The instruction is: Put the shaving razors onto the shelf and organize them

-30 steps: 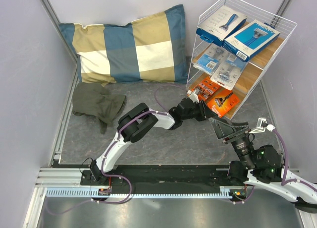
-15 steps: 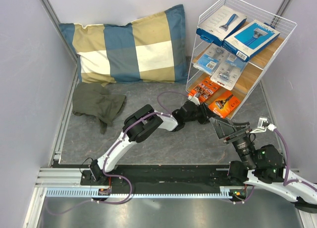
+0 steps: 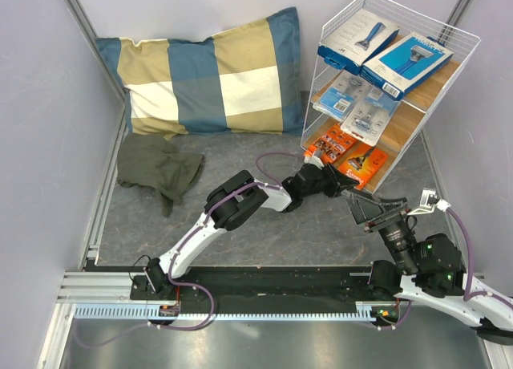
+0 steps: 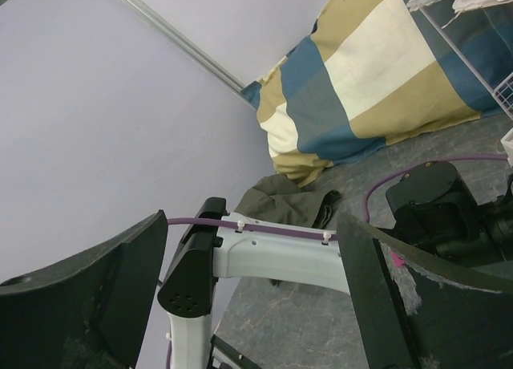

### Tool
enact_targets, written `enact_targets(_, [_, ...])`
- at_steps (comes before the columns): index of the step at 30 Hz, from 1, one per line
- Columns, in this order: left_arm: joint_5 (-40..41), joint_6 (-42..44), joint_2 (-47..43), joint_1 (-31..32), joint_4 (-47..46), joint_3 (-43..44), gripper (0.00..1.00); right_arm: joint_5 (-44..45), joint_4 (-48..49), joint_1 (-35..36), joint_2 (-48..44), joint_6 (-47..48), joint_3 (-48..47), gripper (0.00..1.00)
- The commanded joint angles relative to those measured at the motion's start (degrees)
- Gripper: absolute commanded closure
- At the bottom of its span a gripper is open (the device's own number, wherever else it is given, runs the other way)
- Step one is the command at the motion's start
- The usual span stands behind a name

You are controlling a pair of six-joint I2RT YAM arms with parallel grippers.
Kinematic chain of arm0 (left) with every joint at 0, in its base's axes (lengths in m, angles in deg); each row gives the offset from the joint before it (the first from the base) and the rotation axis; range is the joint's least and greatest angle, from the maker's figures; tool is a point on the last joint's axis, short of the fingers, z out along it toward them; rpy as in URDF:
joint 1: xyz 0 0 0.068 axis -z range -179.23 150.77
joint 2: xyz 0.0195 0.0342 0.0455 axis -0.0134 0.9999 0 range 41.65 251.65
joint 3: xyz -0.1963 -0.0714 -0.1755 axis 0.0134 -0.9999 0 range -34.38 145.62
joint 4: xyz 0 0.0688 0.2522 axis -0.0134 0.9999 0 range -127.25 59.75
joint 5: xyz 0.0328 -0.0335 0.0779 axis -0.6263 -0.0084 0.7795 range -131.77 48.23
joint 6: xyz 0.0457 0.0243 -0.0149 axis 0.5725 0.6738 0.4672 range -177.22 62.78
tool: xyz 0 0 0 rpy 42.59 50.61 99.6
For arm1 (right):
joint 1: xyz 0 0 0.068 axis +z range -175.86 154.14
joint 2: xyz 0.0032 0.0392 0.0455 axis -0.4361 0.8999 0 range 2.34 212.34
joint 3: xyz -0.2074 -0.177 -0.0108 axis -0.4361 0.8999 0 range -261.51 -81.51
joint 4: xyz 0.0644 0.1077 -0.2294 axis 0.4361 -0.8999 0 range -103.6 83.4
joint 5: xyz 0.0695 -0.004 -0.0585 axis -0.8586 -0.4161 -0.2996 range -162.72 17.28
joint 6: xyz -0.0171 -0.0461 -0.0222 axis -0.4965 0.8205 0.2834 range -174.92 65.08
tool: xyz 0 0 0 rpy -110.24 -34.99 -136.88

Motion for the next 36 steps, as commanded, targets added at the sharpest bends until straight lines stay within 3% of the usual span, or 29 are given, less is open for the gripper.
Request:
enact_targets(1, [2.7,-4.3,2.2,-0.6,-1.2,3.6,0.97,0.7,-1.5,0.1,-0.6,-0.3,-2.4,0.05])
enact_targets(13, [6.0,-4.6,1.8,-2.9,-2.2,2.1,0.97,1.3,-3.5,0.1,-0.6,-0.8,-3.0,0.05])
enact_targets(27, [6.5,-4.7,2.0,-4.1,0.2,3.9,0.88,1.2,-4.2,0.1,-0.6,-1.1,-3.0,0.05])
enact_targets(30, [5.1,-2.7,1.9,-4.2,2.3,5.6,0.8,1.0,-4.2,0.0,-0.6,-1.5,-2.8,0.05])
enact_targets(31, [5.0,-2.4,1.5,-4.2,4.0,5.7,0.73,1.0,-4.3,0.1,-0.5,-1.7,-2.7,0.05])
enact_targets(33, [4.8,-0.9,0.9,-4.2,4.7,5.4,0.69,0.9,-4.4,0.0,-0.6,-1.8,-2.6,0.05])
enact_targets(36, [4.3,0.9,-0.4,-4.1,6.4,5.1,0.46,0.9,-4.4,0.0,-0.5,-1.9,-2.7,0.05])
